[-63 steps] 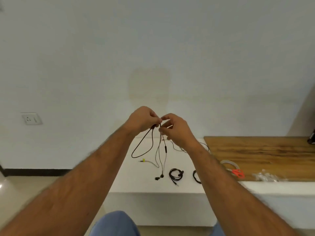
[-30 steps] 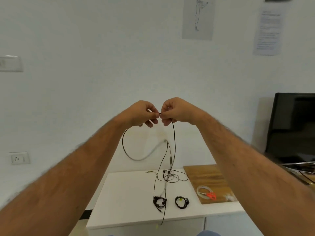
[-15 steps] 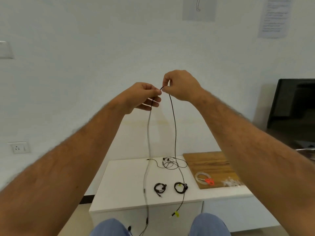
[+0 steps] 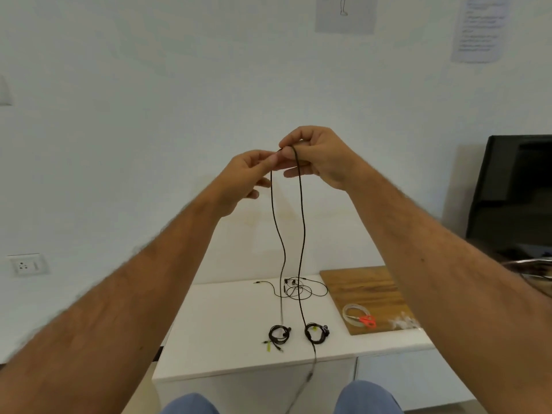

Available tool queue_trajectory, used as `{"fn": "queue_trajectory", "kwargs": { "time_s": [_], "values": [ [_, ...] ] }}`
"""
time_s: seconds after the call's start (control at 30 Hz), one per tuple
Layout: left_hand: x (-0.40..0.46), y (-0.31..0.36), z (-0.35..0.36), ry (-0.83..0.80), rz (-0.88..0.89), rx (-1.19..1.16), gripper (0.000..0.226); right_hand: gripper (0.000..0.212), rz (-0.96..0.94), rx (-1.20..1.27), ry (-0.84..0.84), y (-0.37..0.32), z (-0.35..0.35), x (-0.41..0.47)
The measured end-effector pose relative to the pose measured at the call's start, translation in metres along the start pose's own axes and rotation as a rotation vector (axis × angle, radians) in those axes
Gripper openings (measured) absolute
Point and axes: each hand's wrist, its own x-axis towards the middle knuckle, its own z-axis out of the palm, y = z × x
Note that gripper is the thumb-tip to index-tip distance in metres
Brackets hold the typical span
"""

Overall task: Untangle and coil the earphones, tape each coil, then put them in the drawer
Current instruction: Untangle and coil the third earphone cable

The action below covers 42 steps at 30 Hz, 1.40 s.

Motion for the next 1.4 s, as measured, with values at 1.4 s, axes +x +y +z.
{"fn": "queue_trajectory", "kwargs": {
  "time_s": [1.4],
  "values": [
    [0.003,-0.028,-0.017,-0.154,-0.166,-0.024,0.03,0.007,0.019,-0.383,0.591,0.024,-0.064,0.021]
  ]
}}
